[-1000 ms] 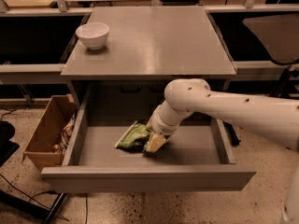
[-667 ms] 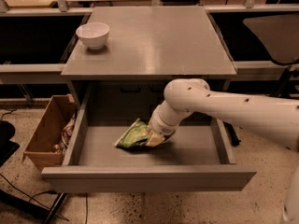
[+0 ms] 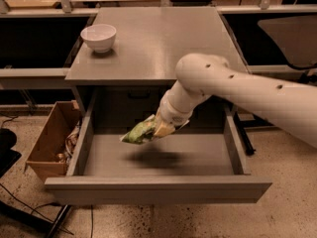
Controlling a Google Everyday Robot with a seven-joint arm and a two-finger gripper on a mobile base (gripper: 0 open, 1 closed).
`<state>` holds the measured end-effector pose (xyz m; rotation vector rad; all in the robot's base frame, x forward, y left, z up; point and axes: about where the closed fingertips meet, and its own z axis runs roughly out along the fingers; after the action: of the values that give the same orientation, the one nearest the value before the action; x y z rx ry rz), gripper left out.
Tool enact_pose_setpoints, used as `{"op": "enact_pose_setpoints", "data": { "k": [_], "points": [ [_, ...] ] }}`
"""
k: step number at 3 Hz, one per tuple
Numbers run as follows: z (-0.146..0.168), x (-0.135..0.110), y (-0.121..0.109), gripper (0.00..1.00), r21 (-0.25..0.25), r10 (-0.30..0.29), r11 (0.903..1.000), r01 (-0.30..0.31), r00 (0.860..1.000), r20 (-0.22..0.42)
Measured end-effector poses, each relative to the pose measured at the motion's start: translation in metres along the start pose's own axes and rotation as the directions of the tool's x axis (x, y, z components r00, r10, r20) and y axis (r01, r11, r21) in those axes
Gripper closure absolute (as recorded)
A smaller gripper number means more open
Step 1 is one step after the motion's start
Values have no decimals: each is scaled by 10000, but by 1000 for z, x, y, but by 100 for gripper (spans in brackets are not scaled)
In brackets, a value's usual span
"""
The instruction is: Pick green jalapeno chip bag from top drawer and place on counter
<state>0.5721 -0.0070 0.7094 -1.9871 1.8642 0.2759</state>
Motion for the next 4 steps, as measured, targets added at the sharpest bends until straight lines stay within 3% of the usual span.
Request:
{"op": "enact_pose_setpoints", "data": {
  "k": [1,2,3,4],
  "points": [
    [-85,-29,-25,100,188,-354,9992,350,9992,209],
    [-132,-52,-50,100,-149,-531,9985,534,9984,202],
    [-154,-63,-74,100,-786,-396,9962,383,9991,-144],
    [-188,-48,-95,100,-976,232,9948,-292,9978,-613]
  ]
}}
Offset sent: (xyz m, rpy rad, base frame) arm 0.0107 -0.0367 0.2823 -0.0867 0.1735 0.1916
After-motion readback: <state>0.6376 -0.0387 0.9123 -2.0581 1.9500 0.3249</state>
